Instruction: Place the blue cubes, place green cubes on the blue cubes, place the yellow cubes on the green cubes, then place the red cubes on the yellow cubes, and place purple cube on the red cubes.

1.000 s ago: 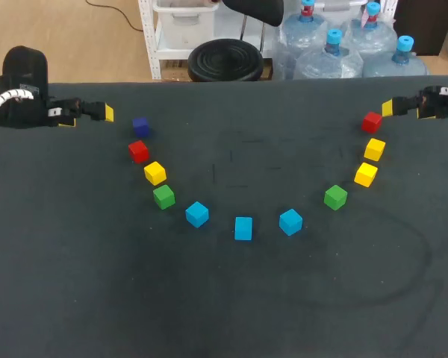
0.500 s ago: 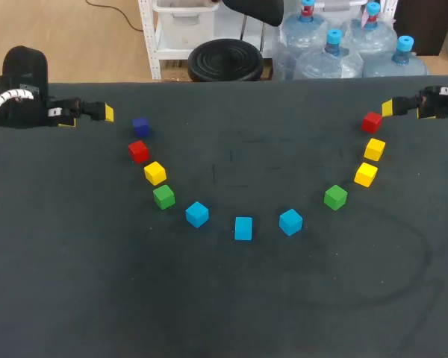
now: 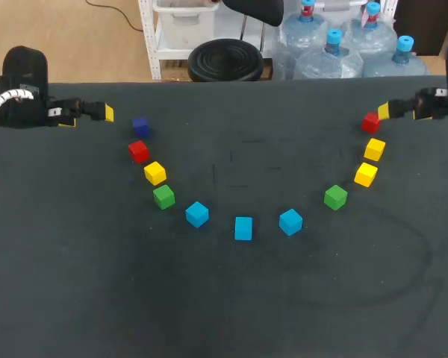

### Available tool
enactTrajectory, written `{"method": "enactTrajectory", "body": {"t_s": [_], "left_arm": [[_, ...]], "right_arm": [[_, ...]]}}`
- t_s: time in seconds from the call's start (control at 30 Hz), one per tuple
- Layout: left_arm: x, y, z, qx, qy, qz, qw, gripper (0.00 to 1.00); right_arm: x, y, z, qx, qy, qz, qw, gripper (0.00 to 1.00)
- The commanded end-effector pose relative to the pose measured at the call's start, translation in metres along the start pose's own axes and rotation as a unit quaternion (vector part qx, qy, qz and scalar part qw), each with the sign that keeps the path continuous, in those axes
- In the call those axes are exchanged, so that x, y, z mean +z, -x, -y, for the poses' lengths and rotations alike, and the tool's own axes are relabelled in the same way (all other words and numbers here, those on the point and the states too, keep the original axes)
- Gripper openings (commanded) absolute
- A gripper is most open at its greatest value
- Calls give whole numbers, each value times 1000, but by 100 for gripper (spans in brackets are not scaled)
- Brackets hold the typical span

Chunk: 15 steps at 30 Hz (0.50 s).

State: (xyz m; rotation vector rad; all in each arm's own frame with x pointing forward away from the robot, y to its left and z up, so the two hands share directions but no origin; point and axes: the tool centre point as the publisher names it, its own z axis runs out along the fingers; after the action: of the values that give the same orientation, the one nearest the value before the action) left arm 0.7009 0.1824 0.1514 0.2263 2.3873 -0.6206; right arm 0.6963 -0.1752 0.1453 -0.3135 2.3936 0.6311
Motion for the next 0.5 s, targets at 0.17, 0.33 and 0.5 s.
{"method": "enactTrajectory", "body": {"t_s": [0.17,0.33,0.5], "left_arm": [[0,-1,-2,1,-5,3,1000,100],[0,-1,-2,1,-5,3,1000,100],[0,-1,-2,1,-5,3,1000,100]], "right_arm": [[-2,0,-16,-51,34,-47,997,100],[3,-4,-38,-110,55,-91,988,100],[10,-8,-53,-145,71,-115,980,100]]}}
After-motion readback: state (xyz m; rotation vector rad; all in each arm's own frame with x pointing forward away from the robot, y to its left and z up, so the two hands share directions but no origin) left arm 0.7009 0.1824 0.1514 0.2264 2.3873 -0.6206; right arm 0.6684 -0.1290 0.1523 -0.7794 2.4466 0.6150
